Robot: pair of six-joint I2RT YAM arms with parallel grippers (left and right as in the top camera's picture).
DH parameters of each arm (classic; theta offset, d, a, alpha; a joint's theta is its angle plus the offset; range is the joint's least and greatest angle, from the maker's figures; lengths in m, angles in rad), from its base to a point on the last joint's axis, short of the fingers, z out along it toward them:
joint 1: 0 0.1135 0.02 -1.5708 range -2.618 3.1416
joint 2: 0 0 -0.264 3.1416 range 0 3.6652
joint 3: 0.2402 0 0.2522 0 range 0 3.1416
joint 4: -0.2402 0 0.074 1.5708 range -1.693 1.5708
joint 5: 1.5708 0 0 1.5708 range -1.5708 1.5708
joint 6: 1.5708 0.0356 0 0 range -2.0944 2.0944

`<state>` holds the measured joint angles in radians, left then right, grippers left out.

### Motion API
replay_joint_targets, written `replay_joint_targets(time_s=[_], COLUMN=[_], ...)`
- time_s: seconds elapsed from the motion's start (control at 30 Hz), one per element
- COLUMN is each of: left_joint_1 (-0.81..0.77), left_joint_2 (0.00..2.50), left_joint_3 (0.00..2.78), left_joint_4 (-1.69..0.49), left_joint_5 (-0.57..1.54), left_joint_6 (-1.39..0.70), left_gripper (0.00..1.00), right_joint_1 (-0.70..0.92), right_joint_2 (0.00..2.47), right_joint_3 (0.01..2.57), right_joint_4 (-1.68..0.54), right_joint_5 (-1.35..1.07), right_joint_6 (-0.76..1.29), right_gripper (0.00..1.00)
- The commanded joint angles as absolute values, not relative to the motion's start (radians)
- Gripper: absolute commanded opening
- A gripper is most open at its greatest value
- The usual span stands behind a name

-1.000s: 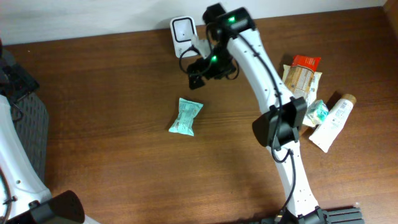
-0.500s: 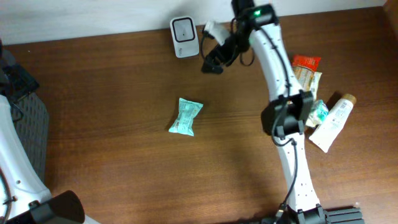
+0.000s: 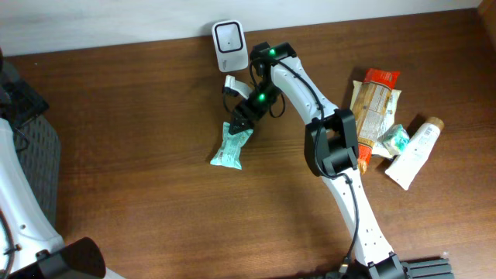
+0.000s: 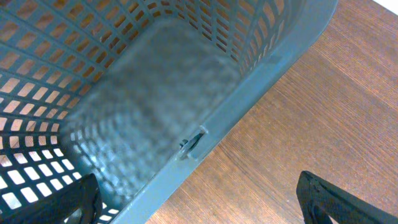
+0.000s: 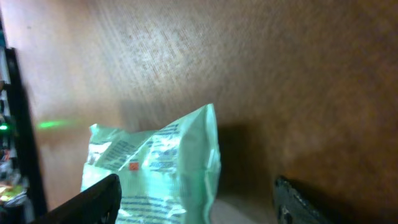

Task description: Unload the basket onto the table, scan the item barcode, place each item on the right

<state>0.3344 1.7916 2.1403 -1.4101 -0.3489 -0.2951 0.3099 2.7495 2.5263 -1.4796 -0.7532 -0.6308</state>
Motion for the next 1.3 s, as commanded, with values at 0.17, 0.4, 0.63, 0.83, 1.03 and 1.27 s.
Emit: replay_joint_targets(time_s=[0.17, 0.4, 0.63, 0.83, 1.03, 1.27], left_joint_1=[0.337, 0.337, 0.337, 0.337, 0.337, 0.337], left_joint_2=[1.787, 1.787, 1.787, 1.787, 1.787, 1.787], left_joint_3=[2.148, 2.148, 2.148, 2.148, 2.148, 2.148], left_joint_4=[-1.408, -1.408, -1.408, -1.408, -1.408, -1.408], left_joint_5=[-0.356, -0.356, -0.356, -0.356, -0.356, -0.356], left_joint_6=[-0.298, -0.298, -0.298, -0.298, -0.298, -0.298], left_gripper=[0.99, 0.99, 0.99, 0.99, 0.99, 0.99], right_joint_1=[0.367, 0.363, 0.183, -0.025, -0.01, 0.023], right_joint_2=[2.807, 2.807, 2.756, 2.638, 2.552, 2.396], right_joint_3=[2.442, 2.442, 2.784, 3.143, 3.143, 3.143], right_joint_4=[-1.525, -1.525, -1.699, -1.699, -1.691, -1.523], right_joint_5=[-0.694, -0.696, -0.748, -0.826, -0.855, -0.848], right_joint_6=[-0.648, -0.648, -0.608, -0.167, -0.033, 0.02], right_gripper=[0.49, 0.04, 0.04, 0.04, 0.04, 0.04])
